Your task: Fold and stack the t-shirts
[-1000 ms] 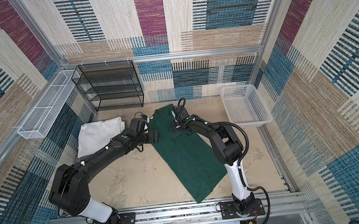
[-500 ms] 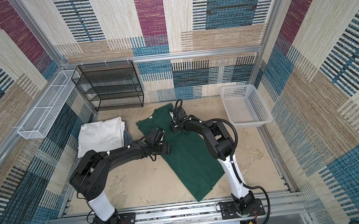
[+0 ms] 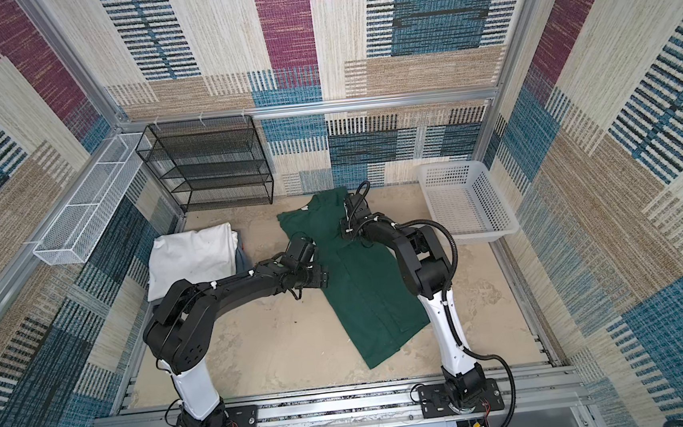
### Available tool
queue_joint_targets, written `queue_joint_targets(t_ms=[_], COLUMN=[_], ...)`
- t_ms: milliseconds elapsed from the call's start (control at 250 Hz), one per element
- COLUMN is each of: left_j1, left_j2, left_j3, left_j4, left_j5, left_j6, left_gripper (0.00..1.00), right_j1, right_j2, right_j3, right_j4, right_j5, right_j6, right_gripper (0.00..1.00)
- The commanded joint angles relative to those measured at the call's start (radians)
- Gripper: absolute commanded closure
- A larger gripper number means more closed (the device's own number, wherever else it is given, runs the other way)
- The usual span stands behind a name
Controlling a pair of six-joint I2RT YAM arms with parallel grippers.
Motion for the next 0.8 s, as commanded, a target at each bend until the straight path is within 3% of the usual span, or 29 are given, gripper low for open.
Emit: queue_joint_targets(t_ms=[0,380,796], left_j1=[0.000,-0.001,-0.072], left_j2=[0.003,-0.032,-0.087], left_j3=[0.024,0.004,-0.110], left_j4=[-0.027,-0.009,0.061], left_j5=[-0.003,0.062,0.158], left_j6=[0.026,0.032,-0.042], left_gripper=[0.15,0.14,0.14], right_j1=[-0.023,-0.145,-0.203], right_j2=[-0.030,-0.200,-0.101], right_j3=[-0.070,-0.383,-0.265], right_j4=[-0.122,0.027,0.037], right_j5=[0.064,0.016,-0.060], right_j6=[0.110,0.271,0.331], right_gripper=[0.48,0.48,0.48])
